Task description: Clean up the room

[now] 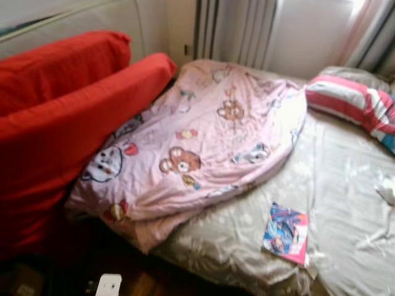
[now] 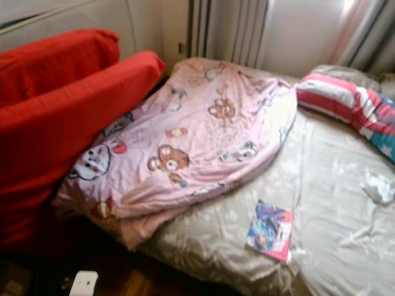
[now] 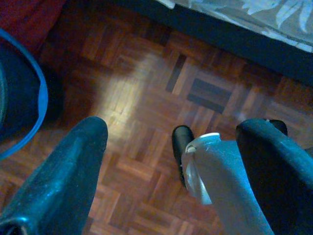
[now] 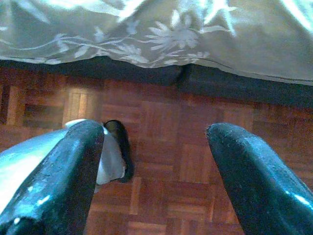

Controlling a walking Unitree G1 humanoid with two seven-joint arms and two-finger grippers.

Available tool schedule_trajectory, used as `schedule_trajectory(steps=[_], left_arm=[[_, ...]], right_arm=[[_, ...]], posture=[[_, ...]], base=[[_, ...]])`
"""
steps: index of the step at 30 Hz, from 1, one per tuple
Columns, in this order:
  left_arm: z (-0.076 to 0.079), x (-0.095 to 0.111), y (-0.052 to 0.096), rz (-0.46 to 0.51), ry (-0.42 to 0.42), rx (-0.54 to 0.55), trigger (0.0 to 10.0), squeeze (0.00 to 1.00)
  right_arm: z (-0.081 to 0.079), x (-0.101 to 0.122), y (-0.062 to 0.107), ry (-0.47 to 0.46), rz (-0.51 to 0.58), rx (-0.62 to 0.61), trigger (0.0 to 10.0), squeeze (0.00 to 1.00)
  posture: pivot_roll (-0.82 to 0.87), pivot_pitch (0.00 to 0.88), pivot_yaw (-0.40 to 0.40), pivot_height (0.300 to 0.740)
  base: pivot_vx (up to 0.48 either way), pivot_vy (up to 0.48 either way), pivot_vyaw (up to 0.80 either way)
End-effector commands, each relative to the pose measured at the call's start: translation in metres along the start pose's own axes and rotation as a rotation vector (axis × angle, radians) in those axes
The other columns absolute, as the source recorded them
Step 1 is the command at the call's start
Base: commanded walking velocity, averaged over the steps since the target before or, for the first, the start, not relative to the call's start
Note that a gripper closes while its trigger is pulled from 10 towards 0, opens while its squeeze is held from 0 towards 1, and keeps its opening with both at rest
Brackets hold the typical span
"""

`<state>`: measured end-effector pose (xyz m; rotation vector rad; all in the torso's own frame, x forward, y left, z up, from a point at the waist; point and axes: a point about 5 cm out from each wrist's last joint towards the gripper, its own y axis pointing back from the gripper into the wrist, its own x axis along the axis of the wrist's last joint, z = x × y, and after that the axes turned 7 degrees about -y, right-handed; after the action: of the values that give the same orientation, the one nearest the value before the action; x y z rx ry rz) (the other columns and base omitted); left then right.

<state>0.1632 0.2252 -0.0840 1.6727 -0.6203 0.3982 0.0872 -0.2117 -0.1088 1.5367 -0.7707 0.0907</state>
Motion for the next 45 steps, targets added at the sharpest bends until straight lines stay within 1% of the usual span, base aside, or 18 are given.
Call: schedule_trajectory(steps=[1, 16, 17, 18, 19, 21, 26, 27, 28, 29, 31, 33, 34, 36, 37, 38, 43, 45], left_arm=[[0.001, -0.007, 0.001, -0.030, 0.001, -0.006, 10.0, 0.00], [-0.001, -0.006, 0.001, -0.023, -0.006, 0.008, 10.0, 0.00], [-0.002, -0.006, 0.002, -0.012, 0.023, 0.017, 10.0, 0.00], [-0.002, -0.006, 0.002, -0.012, 0.023, 0.017, 10.0, 0.00], [-0.002, -0.006, 0.002, 0.005, 0.077, 0.029, 10.0, 0.00], [-0.003, -0.006, 0.002, 0.020, 0.116, 0.038, 10.0, 0.00], [-0.005, -0.002, 0.004, 0.079, 0.159, 0.066, 10.0, 0.00], [-0.015, 0.017, 0.003, 0.182, 0.128, 0.097, 10.0, 0.00], [-0.033, 0.051, 0.005, 0.382, 0.103, 0.129, 10.0, 0.00], [-0.039, 0.063, 0.007, 0.448, 0.095, 0.137, 10.0, 0.00], [-0.043, 0.071, 0.010, 0.512, 0.095, 0.147, 10.0, 0.00], [-0.046, 0.080, 0.014, 0.578, 0.092, 0.167, 10.0, 0.00], [-0.048, 0.091, 0.019, 0.649, 0.105, 0.180, 10.0, 0.00], [-0.049, 0.098, 0.021, 0.687, 0.132, 0.182, 10.0, 0.00], [-0.050, 0.108, 0.024, 0.737, 0.144, 0.178, 10.0, 0.00], [-0.049, 0.110, 0.026, 0.754, 0.143, 0.174, 10.0, 0.00], [-0.046, 0.109, 0.033, 0.805, 0.137, 0.161, 10.0, 0.00], [-0.045, 0.104, 0.037, 0.817, 0.138, 0.164, 10.0, 0.00]], right_arm=[[0.004, -0.004, 0.002, -0.011, -0.013, -0.015, 10.0, 0.00], [0.002, -0.004, 0.002, -0.031, 0.004, -0.018, 10.0, 0.00], [0.002, -0.003, 0.002, -0.050, 0.025, -0.020, 10.0, 0.00], [0.002, -0.003, 0.002, -0.050, 0.025, -0.020, 10.0, 0.00], [0.002, -0.002, 0.002, -0.083, 0.051, -0.027, 10.0, 0.00], [0.002, -0.001, 0.003, -0.109, 0.069, -0.035, 10.0, 0.00], [0.001, 0.002, 0.003, -0.105, 0.110, -0.021, 10.0, 0.00], [0.001, 0.004, 0.003, -0.086, 0.131, -0.015, 10.0, 0.00], [-0.014, 0.046, -0.005, -0.058, 0.291, 0.027, 10.0, 0.00], [-0.026, 0.075, -0.009, -0.050, 0.389, 0.055, 10.0, 0.00], [-0.042, 0.117, -0.010, -0.051, 0.526, 0.090, 10.0, 0.00], [-0.047, 0.140, -0.006, -0.047, 0.620, 0.116, 10.0, 0.00], [-0.047, 0.149, -0.002, -0.023, 0.677, 0.153, 10.0, 0.00], [-0.047, 0.152, 0.000, -0.023, 0.703, 0.161, 10.0, 0.00], [-0.048, 0.155, 0.004, -0.015, 0.740, 0.173, 10.0, 0.00], [-0.048, 0.156, 0.005, -0.013, 0.755, 0.176, 10.0, 0.00], [-0.043, 0.151, 0.014, -0.029, 0.823, 0.176, 10.0, 0.00], [-0.042, 0.146, 0.018, 0.027, 0.843, 0.190, 10.0, 0.00]], posture=[[0.20, 0.043, -0.041, 0.740], [0.20, 0.047, -0.026, 0.740], [0.19, 0.047, -0.022, 0.740], [0.19, 0.047, -0.022, 0.740], [0.19, 0.048, -0.019, 0.740], [0.19, 0.047, -0.017, 0.740], [0.19, 0.047, -0.018, 0.740], [0.19, 0.051, -0.018, 0.740], [0.18, 0.053, -0.022, 0.740], [0.18, 0.054, -0.022, 0.740], [0.17, 0.056, -0.027, 0.740], [0.17, 0.051, -0.031, 0.740], [0.17, 0.049, -0.036, 0.740], [0.17, 0.043, -0.043, 0.740], [0.17, 0.040, -0.046, 0.740], [0.17, 0.038, -0.048, 0.740], [0.16, 0.025, -0.054, 0.740], [0.16, 0.019, -0.054, 0.740]], base=[[0.000, 0.000, -0.71], [0.000, 0.000, -0.70], [0.000, 0.000, 0.00], [0.000, 0.000, 0.00], [0.000, 0.000, 0.00], [0.000, 0.000, 0.00], [0.000, 0.000, 0.00], [0.000, 0.000, 0.00], [0.000, 0.000, 0.00], [0.000, 0.000, 0.00], [0.000, 0.000, 0.00], [0.000, 0.000, 0.00], [0.000, 0.000, 0.00], [0.000, 0.000, 0.00], [0.000, 0.000, 0.00], [0.000, 0.000, 0.00], [0.000, 0.000, 0.00], [0.000, 0.000, 0.00]])
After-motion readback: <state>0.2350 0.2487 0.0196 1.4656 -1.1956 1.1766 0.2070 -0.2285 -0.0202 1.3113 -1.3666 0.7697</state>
